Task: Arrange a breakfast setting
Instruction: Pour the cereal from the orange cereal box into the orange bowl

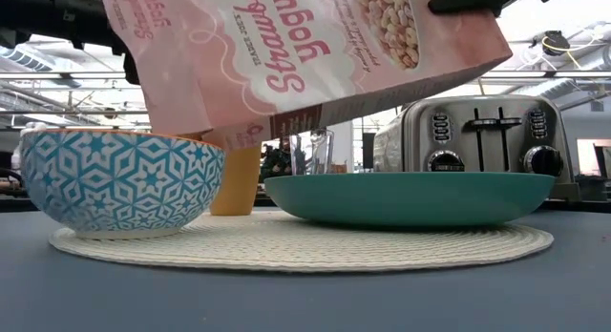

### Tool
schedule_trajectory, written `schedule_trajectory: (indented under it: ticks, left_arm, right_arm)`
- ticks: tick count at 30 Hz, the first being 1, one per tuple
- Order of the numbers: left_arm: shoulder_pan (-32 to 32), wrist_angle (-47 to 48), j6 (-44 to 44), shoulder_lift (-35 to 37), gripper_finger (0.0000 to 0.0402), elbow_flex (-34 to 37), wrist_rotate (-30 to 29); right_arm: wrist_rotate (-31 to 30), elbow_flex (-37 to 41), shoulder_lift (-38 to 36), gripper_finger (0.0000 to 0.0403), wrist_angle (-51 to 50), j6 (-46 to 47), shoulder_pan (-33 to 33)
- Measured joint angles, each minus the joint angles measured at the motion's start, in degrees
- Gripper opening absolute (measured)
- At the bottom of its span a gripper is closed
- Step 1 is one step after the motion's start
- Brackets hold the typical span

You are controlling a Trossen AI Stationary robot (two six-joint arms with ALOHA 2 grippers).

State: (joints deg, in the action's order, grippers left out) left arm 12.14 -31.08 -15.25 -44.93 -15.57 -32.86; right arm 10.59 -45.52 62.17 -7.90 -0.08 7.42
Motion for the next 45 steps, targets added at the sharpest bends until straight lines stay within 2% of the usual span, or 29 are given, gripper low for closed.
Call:
schedule_trajectory:
  ticks: [39,45]
  left_arm:
    - [0.0,0.0,0.0,0.0,0.0278,0.0,0.0]
    - [0.0,0.0,0.0,0.0,0.0278,0.0,0.0]
  right_arm:
    - [-0.1,0.1,-0.5,0.0212,2.9,-2.4,-0.3]
    - [-0.1,0.0,-0.4,0.0212,0.0,-2.2,-0.3]
